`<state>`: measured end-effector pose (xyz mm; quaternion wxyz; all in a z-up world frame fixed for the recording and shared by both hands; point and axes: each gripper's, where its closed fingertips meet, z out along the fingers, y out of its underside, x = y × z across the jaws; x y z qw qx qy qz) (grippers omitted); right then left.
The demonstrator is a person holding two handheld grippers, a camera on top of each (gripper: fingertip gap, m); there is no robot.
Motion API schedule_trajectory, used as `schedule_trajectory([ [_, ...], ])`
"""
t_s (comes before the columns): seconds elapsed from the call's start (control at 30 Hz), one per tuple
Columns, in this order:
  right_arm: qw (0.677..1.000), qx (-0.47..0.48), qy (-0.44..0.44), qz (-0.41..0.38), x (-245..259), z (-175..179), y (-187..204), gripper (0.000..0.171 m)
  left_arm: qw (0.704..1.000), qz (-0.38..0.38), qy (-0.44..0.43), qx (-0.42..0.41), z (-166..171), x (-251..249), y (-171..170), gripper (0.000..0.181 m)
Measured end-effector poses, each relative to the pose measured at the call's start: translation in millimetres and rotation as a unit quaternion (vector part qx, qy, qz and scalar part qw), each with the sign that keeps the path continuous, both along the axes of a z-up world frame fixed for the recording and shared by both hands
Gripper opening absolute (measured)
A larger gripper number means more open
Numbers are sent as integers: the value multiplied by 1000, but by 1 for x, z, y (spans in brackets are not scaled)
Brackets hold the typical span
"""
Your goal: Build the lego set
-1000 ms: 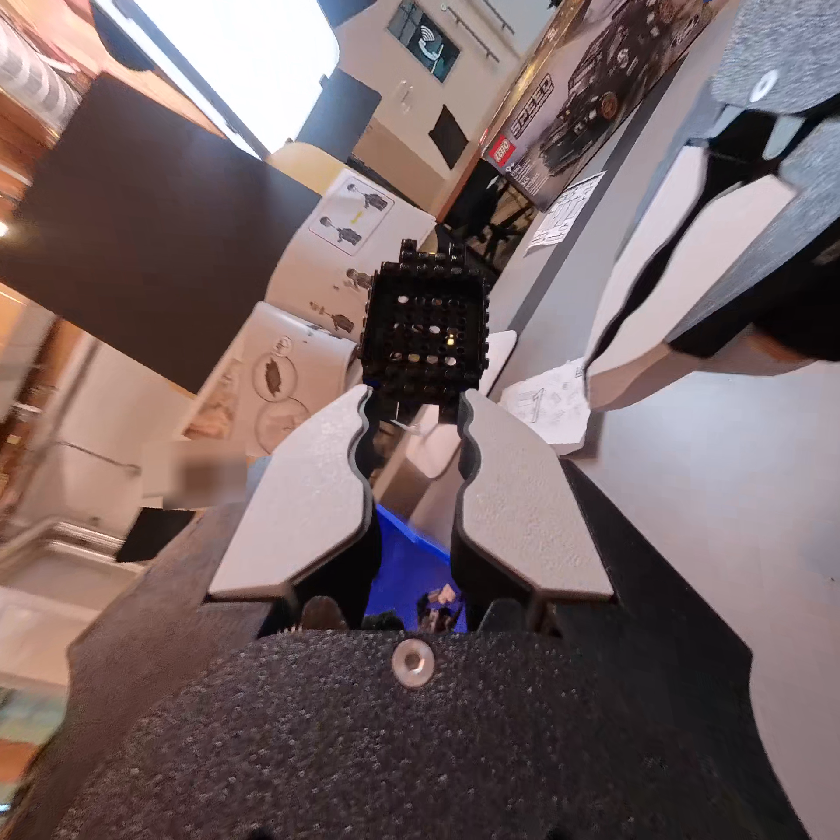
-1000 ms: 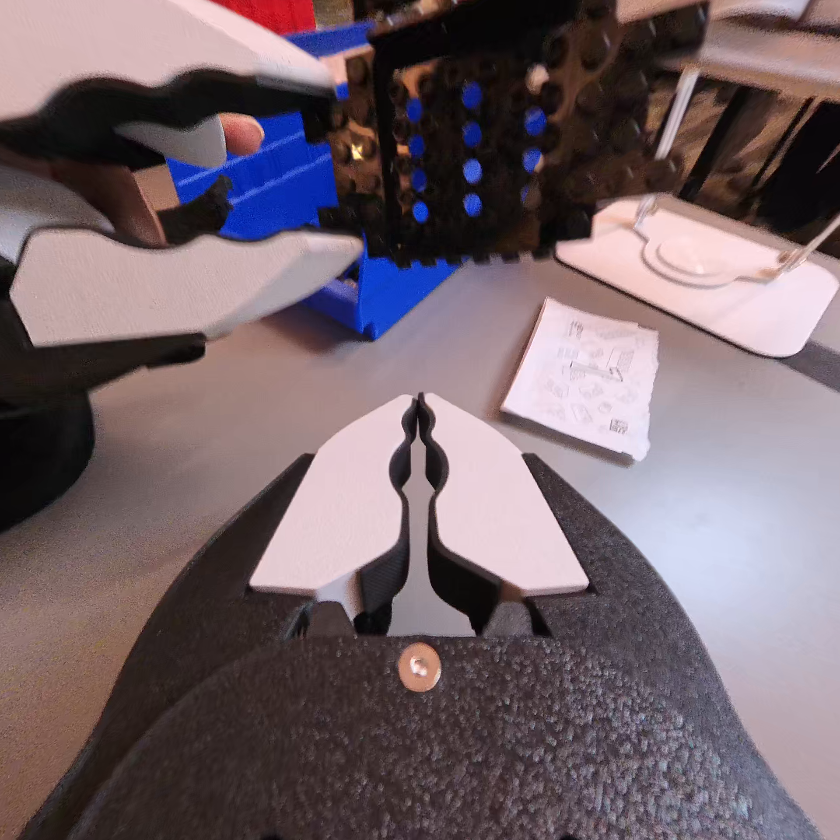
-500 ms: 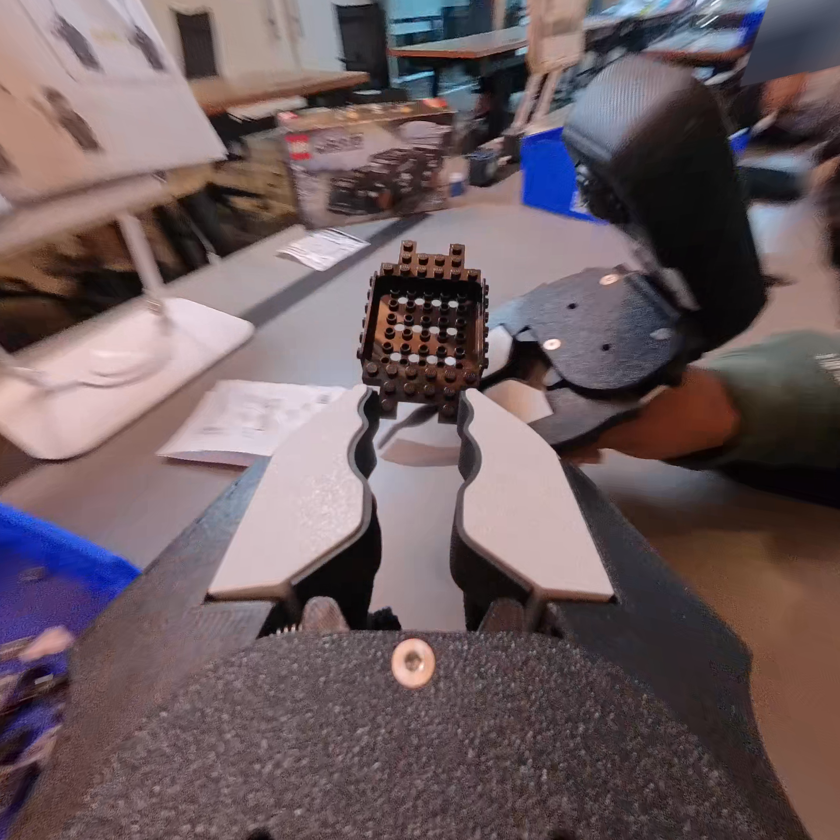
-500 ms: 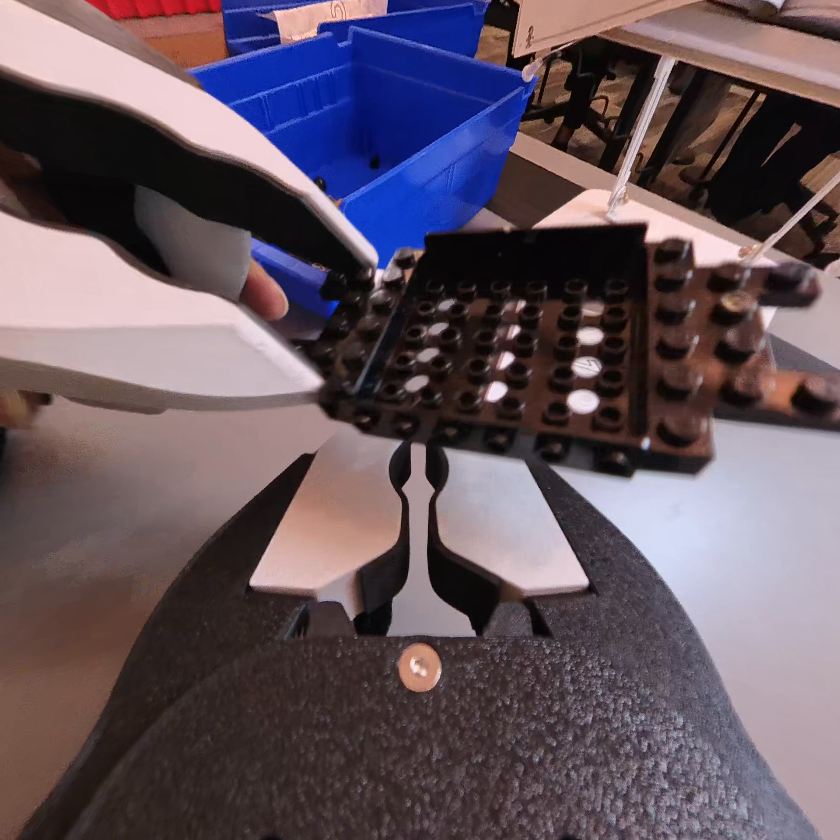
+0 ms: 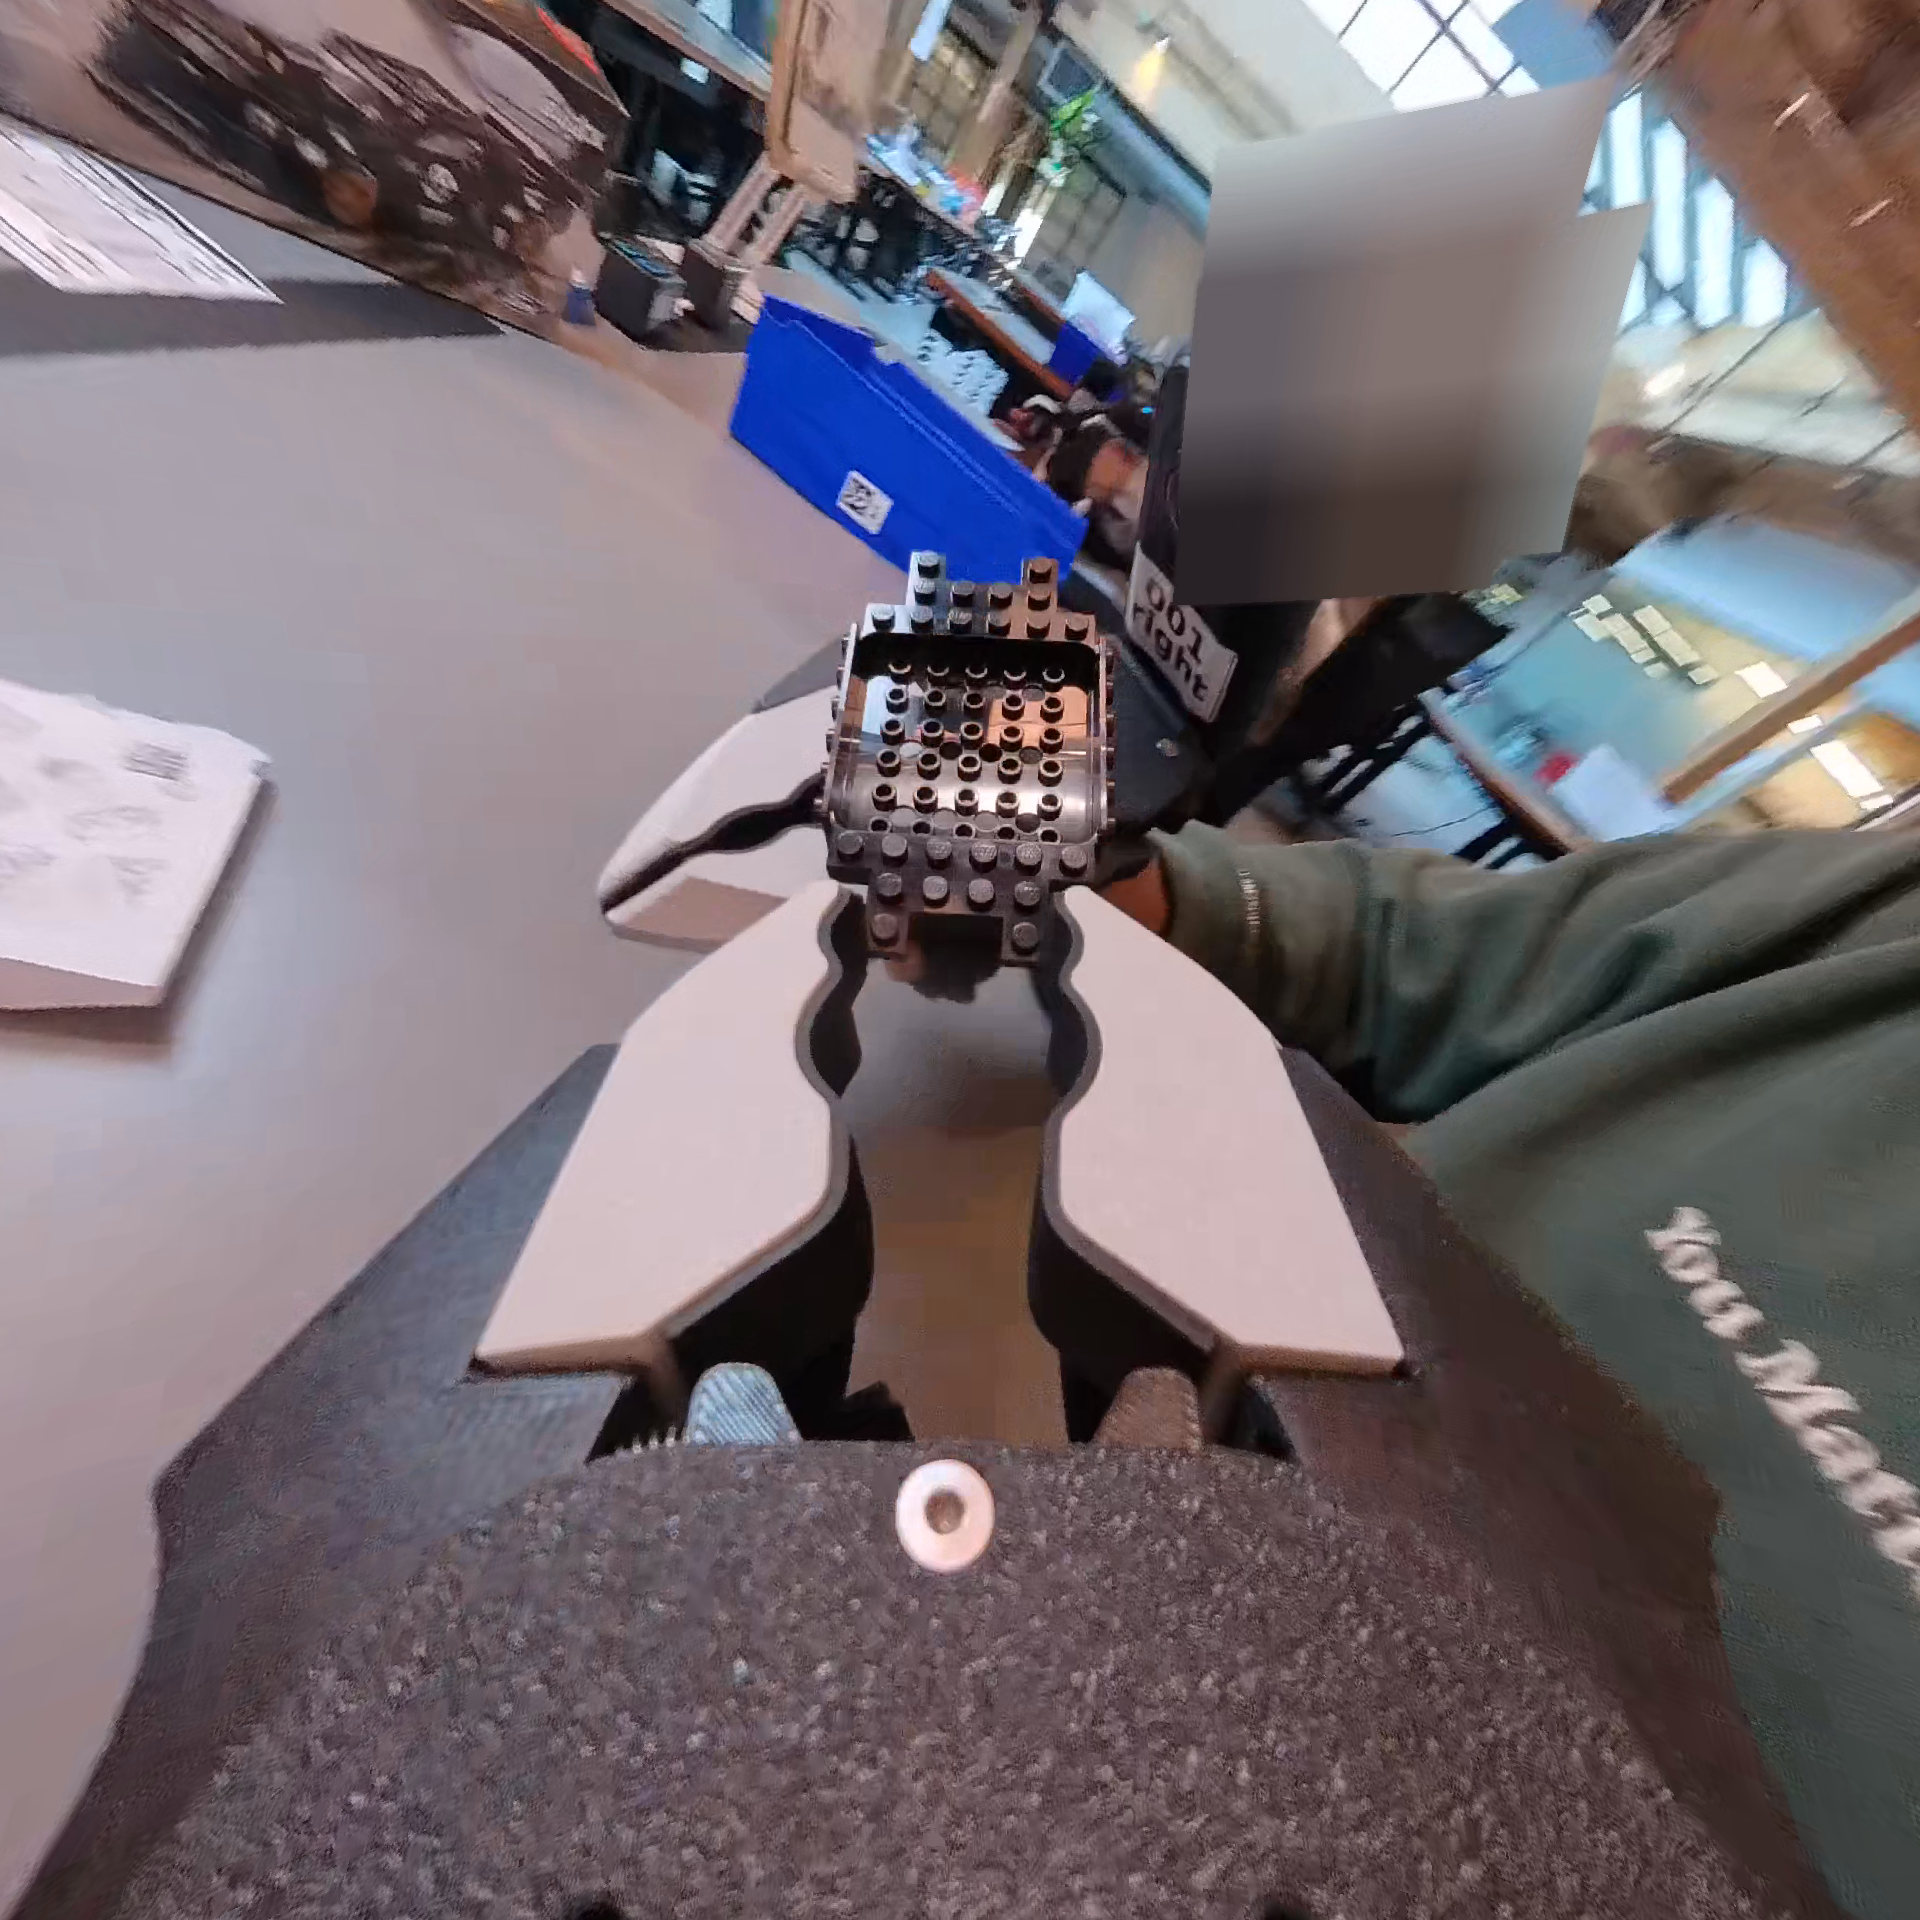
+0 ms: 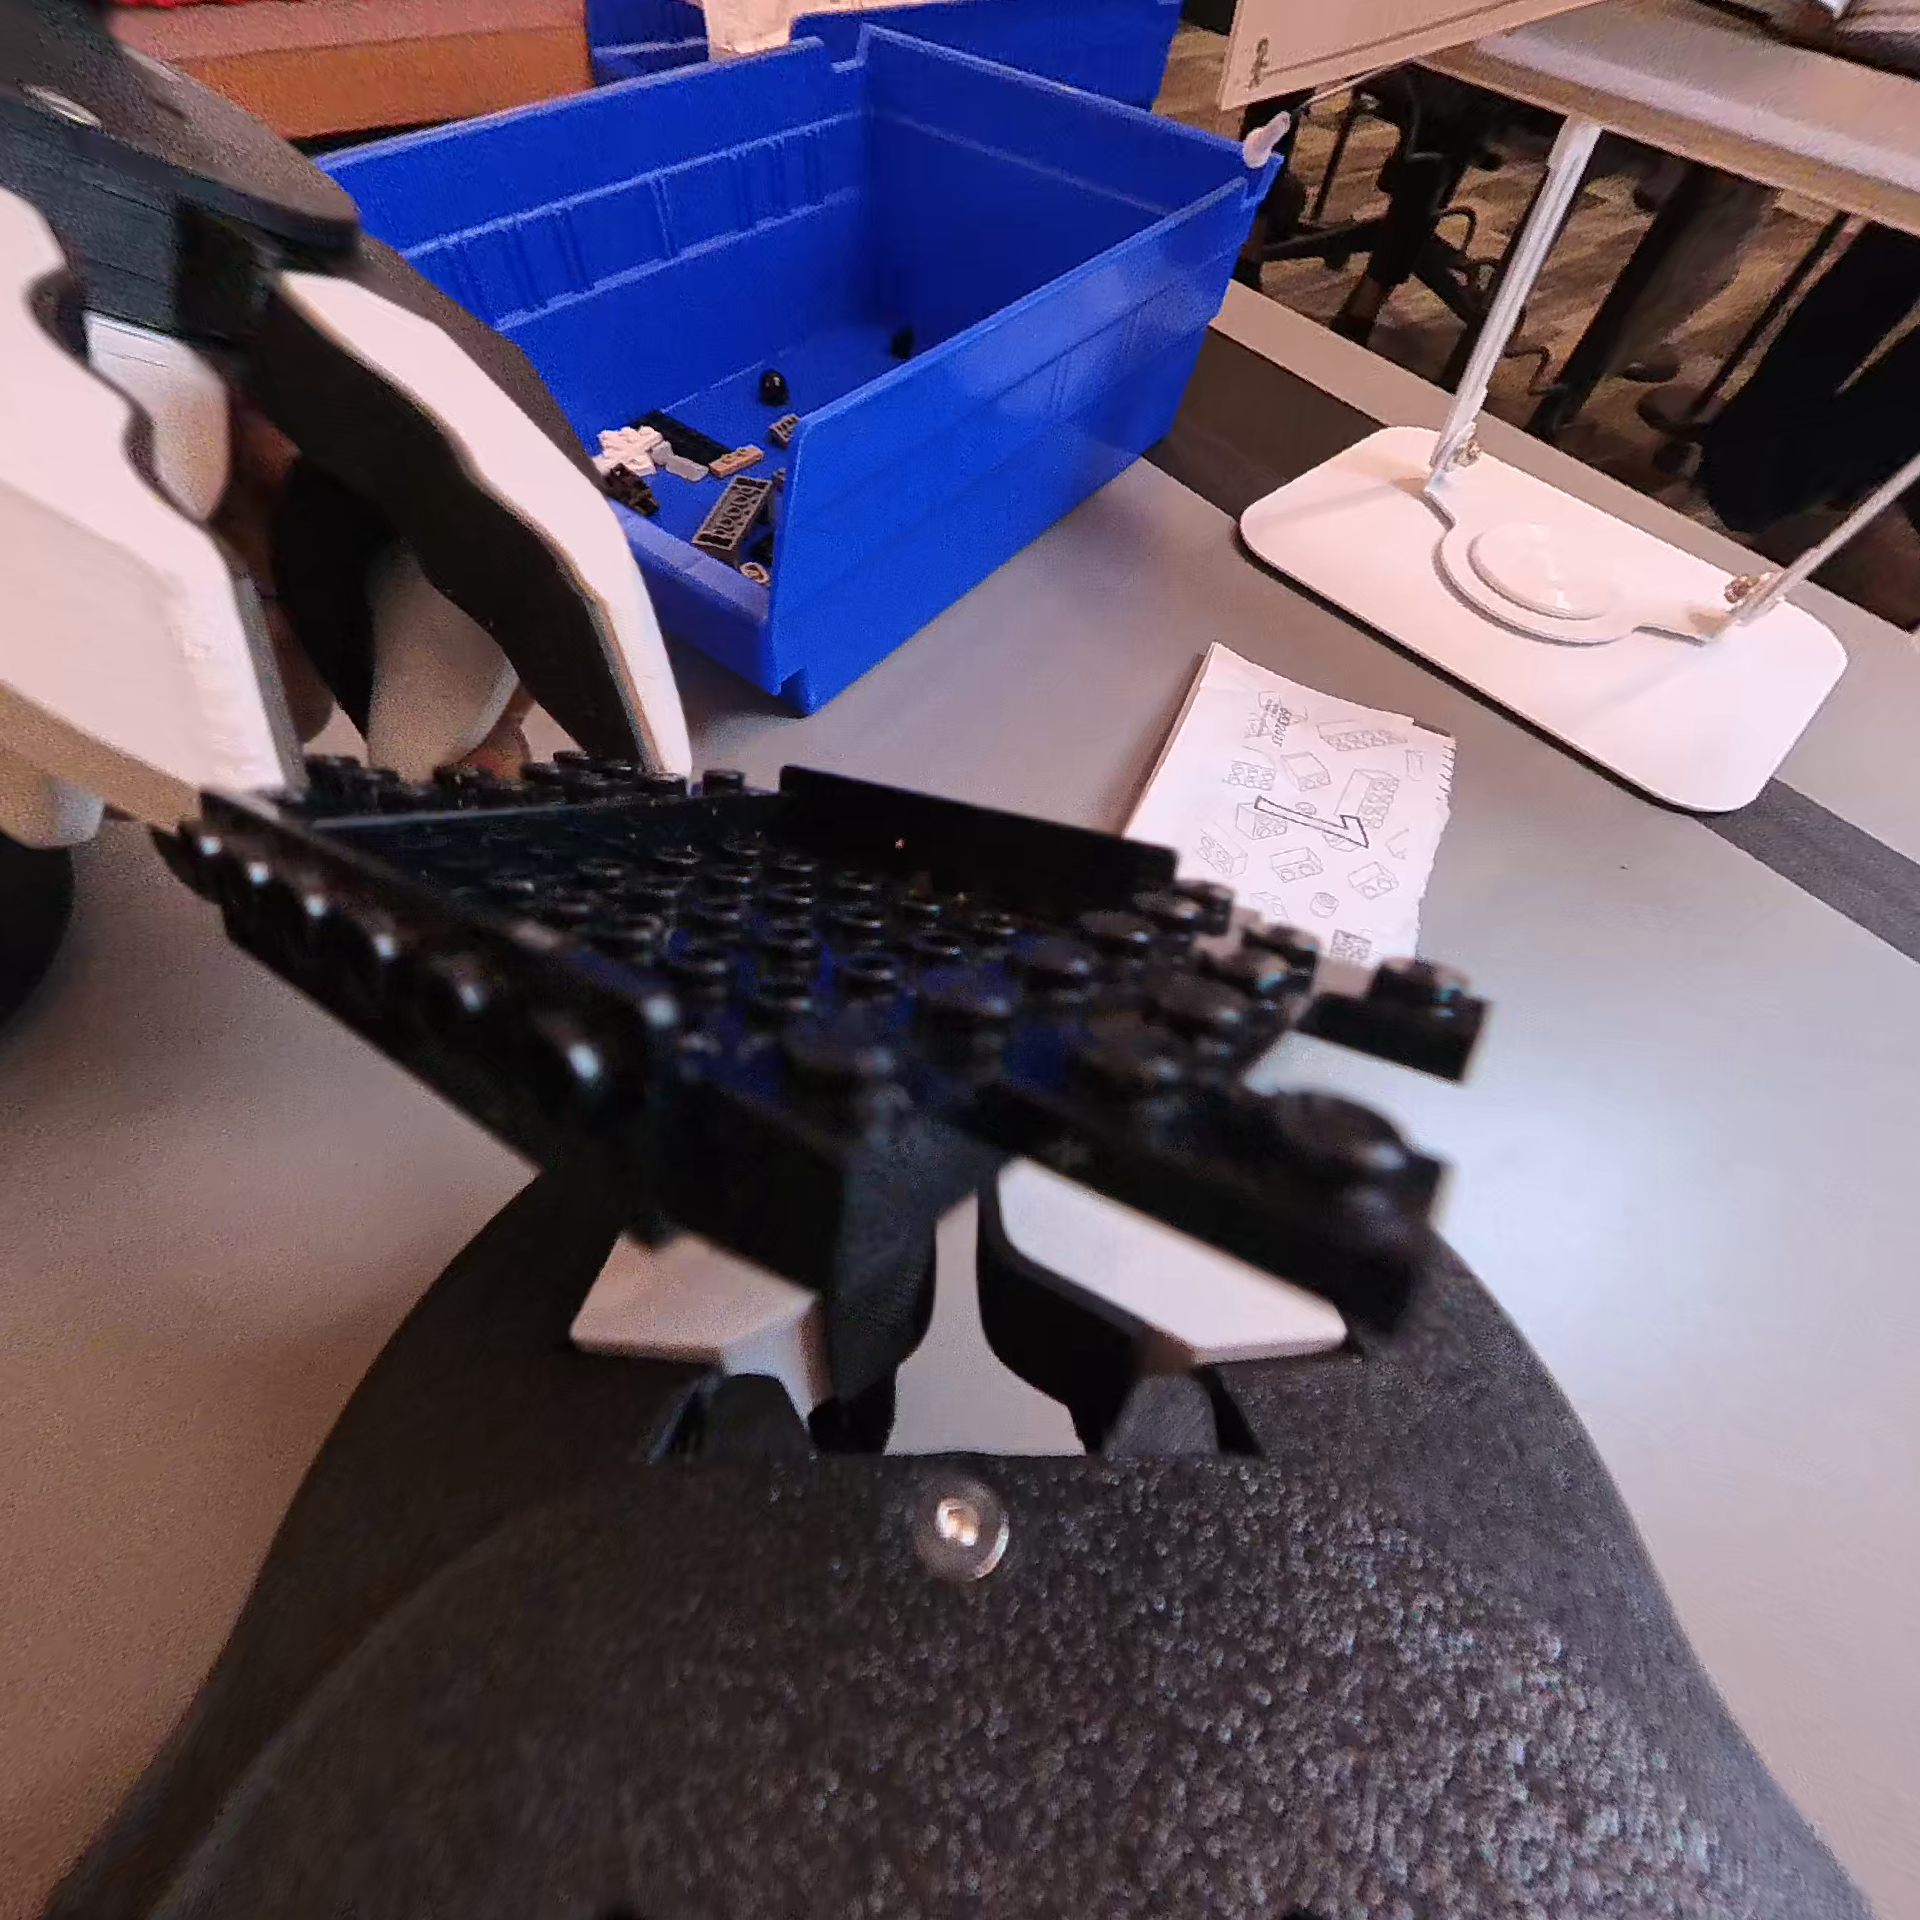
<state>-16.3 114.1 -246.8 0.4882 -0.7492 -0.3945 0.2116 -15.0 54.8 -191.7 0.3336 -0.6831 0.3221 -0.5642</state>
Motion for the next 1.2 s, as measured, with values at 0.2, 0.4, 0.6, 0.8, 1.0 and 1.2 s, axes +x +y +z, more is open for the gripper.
schedule_trajectory([
  [0.2, 1000, 7, 1, 23, 2, 6, -4, 0, 995, -27, -52, -75, 1, -8, 1, 33],
  [0.4, 1000, 7, -6, 30, 1, 4, -6, 0, 988, -32, -85, -128, 3, -13, 4, 33],
  [0.6, 999, 5, -6, 31, 1, 3, -6, 0, 984, -29, -93, -149, 0, -15, 6, 34],
  [0.8, 999, 5, -8, 33, 0, 2, -7, 0, 986, -28, -82, -139, -1, -14, 6, 34],
  [1.0, 999, 5, -9, 34, -1, 1, -7, 0, 987, -26, -81, -138, -2, -14, 6, 34],
  [1.2, 999, 5, -9, 35, -2, 0, -7, 0, 988, -26, -76, -133, -2, -14, 6, 34],
])
